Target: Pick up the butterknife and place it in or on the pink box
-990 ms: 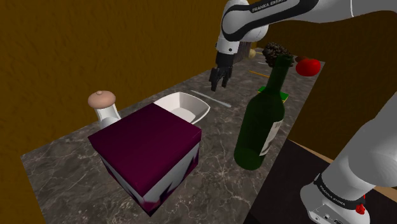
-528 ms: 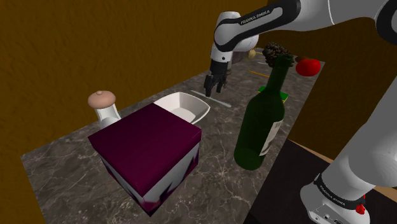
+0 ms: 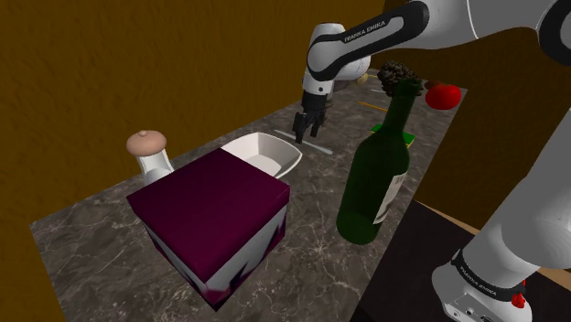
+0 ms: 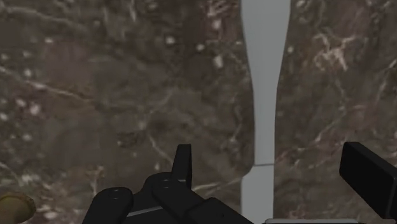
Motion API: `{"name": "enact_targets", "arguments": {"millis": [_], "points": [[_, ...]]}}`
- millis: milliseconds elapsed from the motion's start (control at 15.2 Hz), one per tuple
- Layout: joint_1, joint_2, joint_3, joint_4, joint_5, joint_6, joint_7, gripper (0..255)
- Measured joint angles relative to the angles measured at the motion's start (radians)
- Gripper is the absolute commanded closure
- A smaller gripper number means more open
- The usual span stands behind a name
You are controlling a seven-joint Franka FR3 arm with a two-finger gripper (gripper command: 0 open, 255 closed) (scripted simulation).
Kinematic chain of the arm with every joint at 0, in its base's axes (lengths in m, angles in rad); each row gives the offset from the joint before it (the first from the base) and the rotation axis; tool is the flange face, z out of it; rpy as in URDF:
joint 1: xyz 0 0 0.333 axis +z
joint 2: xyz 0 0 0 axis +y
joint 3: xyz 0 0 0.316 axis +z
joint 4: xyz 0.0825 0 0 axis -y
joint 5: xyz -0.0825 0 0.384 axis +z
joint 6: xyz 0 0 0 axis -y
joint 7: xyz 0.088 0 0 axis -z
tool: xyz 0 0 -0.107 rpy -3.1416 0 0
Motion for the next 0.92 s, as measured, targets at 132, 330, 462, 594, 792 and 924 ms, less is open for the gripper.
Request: {"name": "enact_targets", "arguments": {"millis": [132, 330, 462, 594, 792, 924], "points": [[-0.001, -0.001, -0.001, 0.001, -0.001, 0.0, 0.0, 255], [-0.002, 0.0, -0.003, 0.007, -0.002, -0.002, 0.001, 255], [-0.002, 0.001, -0.002, 0.008, -0.002, -0.003, 0.001, 255], [-0.001, 0.001, -0.002, 0.008, -0.002, -0.003, 0.001, 255], [-0.001, -0.002, -0.001, 0.008, -0.001, -0.007, 0.001, 255], [-0.001, -0.01, -0.001, 0.017, -0.002, -0.026, 0.003, 255]]}}
